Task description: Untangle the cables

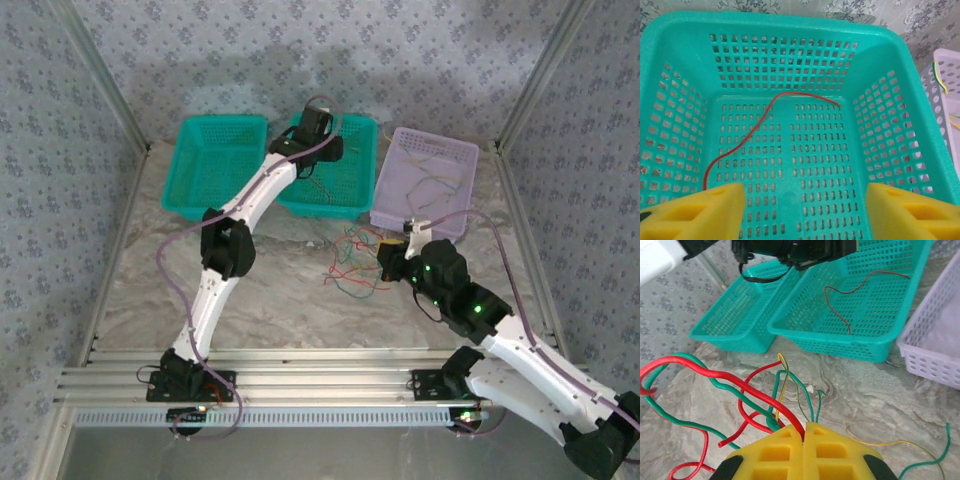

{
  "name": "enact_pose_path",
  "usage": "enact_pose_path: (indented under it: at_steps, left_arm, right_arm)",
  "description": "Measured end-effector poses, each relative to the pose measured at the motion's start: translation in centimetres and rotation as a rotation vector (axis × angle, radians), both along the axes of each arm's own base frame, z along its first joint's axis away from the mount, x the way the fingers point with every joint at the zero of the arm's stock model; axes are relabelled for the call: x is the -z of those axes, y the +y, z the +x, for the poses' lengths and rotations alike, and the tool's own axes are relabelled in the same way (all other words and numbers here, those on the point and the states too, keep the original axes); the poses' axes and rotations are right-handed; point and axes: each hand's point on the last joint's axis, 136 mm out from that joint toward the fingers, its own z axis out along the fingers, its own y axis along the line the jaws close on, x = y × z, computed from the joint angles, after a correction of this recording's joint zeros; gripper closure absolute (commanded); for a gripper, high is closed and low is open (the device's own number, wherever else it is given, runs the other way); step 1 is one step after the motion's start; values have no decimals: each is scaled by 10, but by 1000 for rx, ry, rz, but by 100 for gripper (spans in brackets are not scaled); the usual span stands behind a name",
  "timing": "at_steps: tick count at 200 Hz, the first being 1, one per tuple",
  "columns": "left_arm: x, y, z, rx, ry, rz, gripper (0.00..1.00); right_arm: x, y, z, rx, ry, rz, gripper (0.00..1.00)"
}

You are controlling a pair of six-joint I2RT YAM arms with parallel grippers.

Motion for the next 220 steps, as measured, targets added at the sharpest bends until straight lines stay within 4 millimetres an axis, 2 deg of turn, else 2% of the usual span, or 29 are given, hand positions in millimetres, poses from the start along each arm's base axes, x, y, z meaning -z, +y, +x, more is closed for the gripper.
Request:
enact_pose_path:
  at_steps: [28, 52, 78, 90, 102, 124, 161, 181, 200, 220]
  left_arm:
    - [-26, -3, -20, 30, 3, -13, 27]
    - [-67, 0, -52, 60, -10, -58, 22]
    - [-116, 10, -94, 91, -41, -154, 20]
    - [-131, 15, -111, 105, -50, -200, 20]
    - [-138, 19, -126, 117, -45, -242, 20]
    - [-123, 21, -147, 134, 15, -307, 19]
    - [-58, 14, -169, 139, 208, -368, 19]
    - [-31, 11, -181, 140, 292, -399, 20]
    - [-19, 14, -195, 151, 323, -425, 20]
    - [-21, 22, -215, 170, 327, -459, 20]
  right_arm:
    - [7, 1, 3, 8, 25, -5, 100]
    - [11, 1, 7, 9, 49, 5, 100]
    - [5, -2, 12, 1, 42, 42, 100]
    - [1, -3, 15, -5, 34, 61, 100]
    - [-2, -3, 17, -13, 29, 77, 100]
    - [-10, -3, 19, -33, 13, 110, 100]
    - [-20, 3, 17, -84, -8, 146, 100]
    - [-23, 5, 16, -107, -16, 159, 100]
    - [-25, 5, 16, -113, -18, 170, 100]
    - [-27, 3, 18, -107, -18, 181, 100]
